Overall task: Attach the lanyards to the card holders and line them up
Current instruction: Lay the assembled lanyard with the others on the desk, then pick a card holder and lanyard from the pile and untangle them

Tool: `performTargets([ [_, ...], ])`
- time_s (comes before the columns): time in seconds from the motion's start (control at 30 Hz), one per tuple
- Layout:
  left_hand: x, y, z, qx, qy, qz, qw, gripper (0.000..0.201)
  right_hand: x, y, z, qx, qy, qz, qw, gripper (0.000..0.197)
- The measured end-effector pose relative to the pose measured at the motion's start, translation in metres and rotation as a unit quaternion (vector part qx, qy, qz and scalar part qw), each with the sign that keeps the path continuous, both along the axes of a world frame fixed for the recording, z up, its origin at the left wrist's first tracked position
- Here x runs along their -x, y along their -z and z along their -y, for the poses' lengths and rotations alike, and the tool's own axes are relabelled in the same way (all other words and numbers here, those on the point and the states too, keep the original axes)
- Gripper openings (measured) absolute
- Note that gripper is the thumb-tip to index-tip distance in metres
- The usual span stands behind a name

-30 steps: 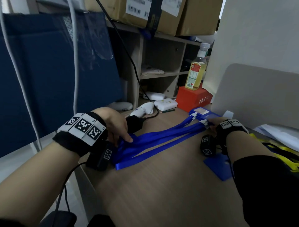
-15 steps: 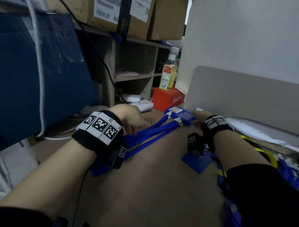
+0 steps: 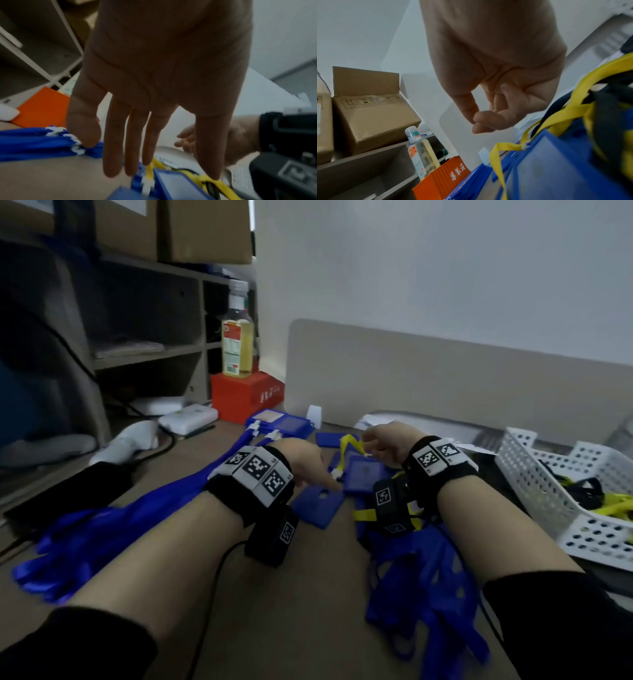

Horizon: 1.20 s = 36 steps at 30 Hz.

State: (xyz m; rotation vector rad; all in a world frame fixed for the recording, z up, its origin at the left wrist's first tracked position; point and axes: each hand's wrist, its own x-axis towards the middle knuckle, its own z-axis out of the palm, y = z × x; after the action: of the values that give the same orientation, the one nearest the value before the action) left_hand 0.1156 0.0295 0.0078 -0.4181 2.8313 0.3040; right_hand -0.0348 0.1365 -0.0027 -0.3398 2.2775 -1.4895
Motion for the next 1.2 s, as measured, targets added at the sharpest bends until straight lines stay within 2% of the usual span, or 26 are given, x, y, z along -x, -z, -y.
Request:
performTargets([
  [0.1, 0.014, 0.011, -0.019, 0.09, 0.03, 0.037, 0.995, 0.056, -0.007, 0.006, -0.021, -0.047, -0.008, -0.002, 0.999, 0.011],
  [0.23, 0.023, 0.013, -0.029, 0.143, 0.036, 0.079, 0.986, 0.06, -0.012, 0.011, -0.038, -0.058, -0.003, 0.011, 0.998, 0.01],
  [0.33, 0.029, 0.014, -0.028, 0.147, 0.031, 0.107, 0.983, 0.062, -0.012, 0.014, -0.041, -0.069, -0.006, 0.02, 0.997, 0.012],
  [0.43, 0.033, 0.016, -0.023, 0.106, 0.008, 0.112, 0.988, 0.069, -0.013, 0.018, -0.041, -0.085, -0.009, 0.033, 0.996, 0.013],
  [0.53, 0.035, 0.02, -0.012, 0.07, -0.006, 0.068, 0.995, 0.062, -0.015, 0.023, -0.038, -0.05, -0.005, 0.017, 0.999, 0.009],
  [0.6, 0.034, 0.02, -0.005, 0.066, -0.007, 0.009, 0.998, 0.056, -0.017, 0.025, -0.035, -0.009, -0.016, -0.031, 0.999, 0.006],
  [0.67, 0.031, 0.016, 0.002, 0.032, -0.014, -0.049, 0.998, 0.048, -0.017, 0.026, -0.032, 0.028, -0.039, -0.099, 0.994, 0.01],
  [0.73, 0.027, 0.009, 0.008, -0.042, -0.032, -0.104, 0.993, 0.041, -0.02, 0.027, -0.028, 0.057, -0.077, -0.142, 0.985, 0.019],
  [0.8, 0.023, 0.003, 0.011, -0.168, -0.045, -0.155, 0.972, 0.033, -0.022, 0.029, -0.024, 0.088, -0.122, -0.146, 0.978, 0.021],
  [0.87, 0.019, 0.0, 0.011, -0.323, -0.06, -0.192, 0.925, 0.02, -0.025, 0.029, -0.021, 0.13, -0.143, -0.12, 0.974, 0.02],
  [0.9, 0.018, -0.001, 0.009, -0.374, -0.066, -0.206, 0.902, 0.014, -0.026, 0.028, -0.02, 0.15, -0.147, -0.102, 0.972, 0.023],
  [1.07, 0.009, 0.0, 0.005, -0.488, -0.061, -0.262, 0.83, 0.008, -0.025, 0.022, -0.025, 0.183, -0.132, -0.054, 0.973, 0.051],
  [1.13, 0.006, 0.002, 0.005, -0.529, -0.05, -0.266, 0.804, 0.005, -0.026, 0.022, -0.027, 0.224, -0.125, -0.028, 0.966, 0.05],
  [1.2, 0.004, 0.005, 0.005, -0.549, -0.04, -0.265, 0.792, 0.005, -0.027, 0.024, -0.031, 0.25, -0.129, -0.012, 0.96, 0.04],
])
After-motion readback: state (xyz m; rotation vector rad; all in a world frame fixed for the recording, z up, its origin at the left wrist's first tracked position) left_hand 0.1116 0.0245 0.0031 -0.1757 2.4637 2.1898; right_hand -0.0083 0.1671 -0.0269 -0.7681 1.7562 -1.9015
